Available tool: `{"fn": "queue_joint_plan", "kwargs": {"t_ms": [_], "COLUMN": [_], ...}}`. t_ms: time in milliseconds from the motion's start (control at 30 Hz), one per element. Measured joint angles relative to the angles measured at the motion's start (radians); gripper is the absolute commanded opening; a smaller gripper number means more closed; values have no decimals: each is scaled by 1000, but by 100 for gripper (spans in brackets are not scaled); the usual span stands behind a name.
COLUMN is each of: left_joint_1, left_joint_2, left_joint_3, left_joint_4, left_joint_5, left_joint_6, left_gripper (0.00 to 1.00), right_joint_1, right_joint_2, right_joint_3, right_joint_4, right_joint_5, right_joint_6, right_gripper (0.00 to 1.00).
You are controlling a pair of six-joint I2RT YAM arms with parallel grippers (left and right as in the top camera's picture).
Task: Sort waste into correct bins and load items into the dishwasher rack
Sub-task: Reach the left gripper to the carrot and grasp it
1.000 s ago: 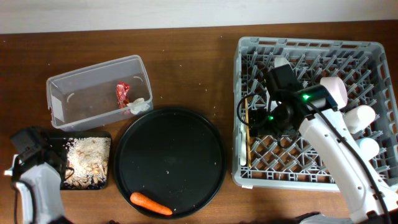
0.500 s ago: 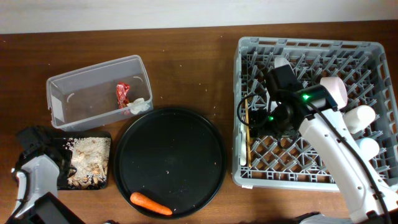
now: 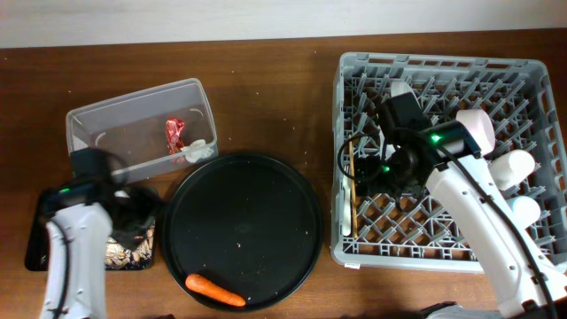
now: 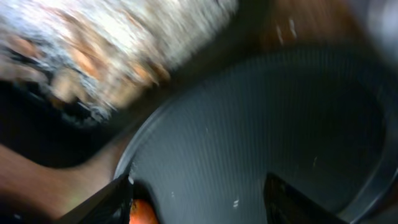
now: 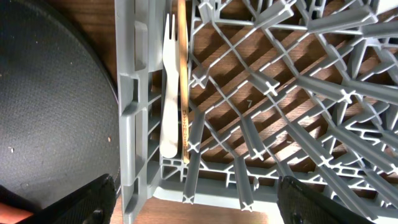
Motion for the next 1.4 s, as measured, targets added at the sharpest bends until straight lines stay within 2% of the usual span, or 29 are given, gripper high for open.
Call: {"fn": "queue_joint_plan", "kwargs": {"t_ms": [133,233,400,633,933,1133,1400], "left_joint_1": [-209,-334,-457,-482,-482,-482,-482], "left_joint_2": [0,0,0,0,-3,-30,-32], "left_joint_3": [-43,-121,-262,-347,-402,-423,-423], "left_joint_4": [-53,-61,-31,46,237,270,346], "left_joint_5": [18,71,125,128,71,71,98], "left_joint_6": [-42,-147,-323,-423,-455,-477,-481], "left_gripper": [67,67,67,67,65,38,28], "right_joint_1": [0,0,0,0,0,0,0], "right_joint_2": [0,0,0,0,0,0,0], "right_joint_3": [0,0,-1,-1,-1,-1,-1], "right_joint_4": [0,0,0,0,-1,0,0], "right_joint_5": [0,0,0,5,5,5,5], "right_joint_6": [1,0,0,0,1,0,0], "right_gripper": [86,86,86,86,86,86,86]}}
